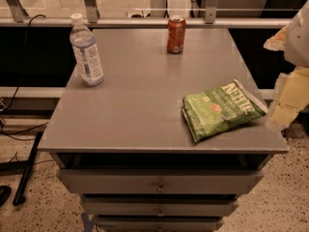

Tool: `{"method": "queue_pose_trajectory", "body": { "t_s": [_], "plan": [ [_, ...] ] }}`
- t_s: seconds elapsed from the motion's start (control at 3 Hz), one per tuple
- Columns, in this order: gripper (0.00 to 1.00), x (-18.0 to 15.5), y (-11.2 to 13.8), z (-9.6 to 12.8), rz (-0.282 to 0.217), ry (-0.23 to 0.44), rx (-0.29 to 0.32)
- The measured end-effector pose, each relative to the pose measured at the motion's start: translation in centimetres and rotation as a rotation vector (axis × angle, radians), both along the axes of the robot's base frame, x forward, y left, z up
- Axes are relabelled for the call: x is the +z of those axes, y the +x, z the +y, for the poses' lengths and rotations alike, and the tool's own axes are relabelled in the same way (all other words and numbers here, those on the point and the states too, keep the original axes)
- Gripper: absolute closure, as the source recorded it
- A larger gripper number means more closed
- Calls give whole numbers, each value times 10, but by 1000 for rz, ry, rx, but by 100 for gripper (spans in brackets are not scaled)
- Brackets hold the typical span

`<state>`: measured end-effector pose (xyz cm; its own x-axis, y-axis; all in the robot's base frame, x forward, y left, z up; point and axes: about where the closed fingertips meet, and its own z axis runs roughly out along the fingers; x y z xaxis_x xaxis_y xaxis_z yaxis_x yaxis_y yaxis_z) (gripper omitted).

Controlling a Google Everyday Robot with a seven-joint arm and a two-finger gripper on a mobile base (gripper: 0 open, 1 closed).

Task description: Move coke can near green jalapeno chip bag

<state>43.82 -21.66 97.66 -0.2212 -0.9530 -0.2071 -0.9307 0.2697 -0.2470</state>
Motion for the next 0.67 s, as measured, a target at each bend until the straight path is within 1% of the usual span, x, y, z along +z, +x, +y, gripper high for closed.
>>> {"method": "queue_pose_trajectory", "body": {
  "t_s": [0.33, 0.67],
  "plan": [
    [0, 0, 0, 0, 0, 0, 0],
    [0, 2, 8, 5, -20, 27, 13]
  ]
}}
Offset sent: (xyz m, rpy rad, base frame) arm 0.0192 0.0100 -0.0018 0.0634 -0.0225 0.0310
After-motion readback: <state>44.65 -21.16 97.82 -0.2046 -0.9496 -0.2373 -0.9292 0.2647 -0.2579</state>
